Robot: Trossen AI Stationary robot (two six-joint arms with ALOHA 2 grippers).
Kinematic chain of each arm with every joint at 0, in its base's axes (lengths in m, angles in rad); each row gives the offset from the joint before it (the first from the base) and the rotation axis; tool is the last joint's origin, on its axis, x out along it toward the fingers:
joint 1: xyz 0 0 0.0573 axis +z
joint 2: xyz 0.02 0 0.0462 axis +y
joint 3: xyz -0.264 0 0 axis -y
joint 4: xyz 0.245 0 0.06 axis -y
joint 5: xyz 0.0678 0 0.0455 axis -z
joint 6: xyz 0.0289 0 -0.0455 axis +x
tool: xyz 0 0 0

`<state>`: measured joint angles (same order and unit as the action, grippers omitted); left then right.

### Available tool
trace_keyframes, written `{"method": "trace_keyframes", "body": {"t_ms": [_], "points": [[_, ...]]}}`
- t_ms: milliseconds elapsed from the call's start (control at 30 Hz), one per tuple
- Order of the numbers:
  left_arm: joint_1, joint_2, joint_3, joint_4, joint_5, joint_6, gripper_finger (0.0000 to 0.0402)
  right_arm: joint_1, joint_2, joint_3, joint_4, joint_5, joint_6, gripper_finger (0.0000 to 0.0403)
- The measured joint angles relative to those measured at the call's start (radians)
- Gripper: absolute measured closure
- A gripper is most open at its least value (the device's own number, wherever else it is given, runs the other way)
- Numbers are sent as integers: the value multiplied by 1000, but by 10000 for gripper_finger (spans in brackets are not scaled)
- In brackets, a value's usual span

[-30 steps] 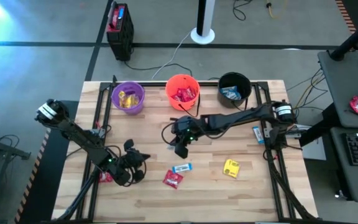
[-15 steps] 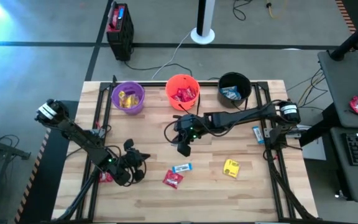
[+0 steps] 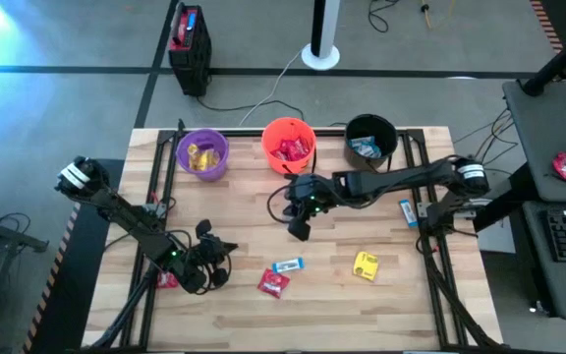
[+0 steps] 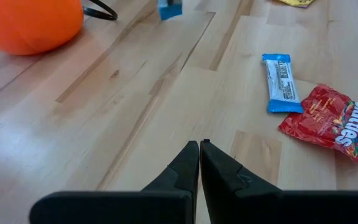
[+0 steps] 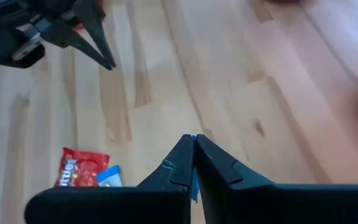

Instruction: Sort candy by brand, put in halloween buckets

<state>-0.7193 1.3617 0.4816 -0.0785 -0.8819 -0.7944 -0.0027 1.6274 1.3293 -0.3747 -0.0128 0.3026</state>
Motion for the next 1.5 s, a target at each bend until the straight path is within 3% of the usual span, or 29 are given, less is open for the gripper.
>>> {"method": "trace_keyframes", "body": {"t_ms": [267, 500, 600, 833, 900, 1033, 1200, 1367, 1500], "points": [[0, 0, 0, 0, 0, 0, 402, -12, -82, 0, -127, 83, -7, 395], [0, 0, 0, 0, 0, 0, 402, -63, -204, 0, -300, 281, -8, 395], [0, 0, 0, -1, 0, 0, 402, -106, -269, 0, -375, 404, 3, 395], [0, 0, 0, -1, -18, 4, 402, -253, -361, 2, -536, 845, 53, 395], [0, 0, 0, -1, -27, 7, 402, -317, -364, 1, -547, 897, 55, 395], [0, 0, 0, -1, -29, 15, 402, -449, -342, -10, -540, 894, 46, 395], [0, 0, 0, -1, -29, 15, 402, -576, -268, -28, -540, 815, 46, 395], [0, 0, 0, -1, -29, 15, 402, -623, -190, -31, -573, 684, 98, 384], [0, 0, 0, 0, -29, 15, 402, -623, -158, -31, -570, 675, 98, 346]]}}
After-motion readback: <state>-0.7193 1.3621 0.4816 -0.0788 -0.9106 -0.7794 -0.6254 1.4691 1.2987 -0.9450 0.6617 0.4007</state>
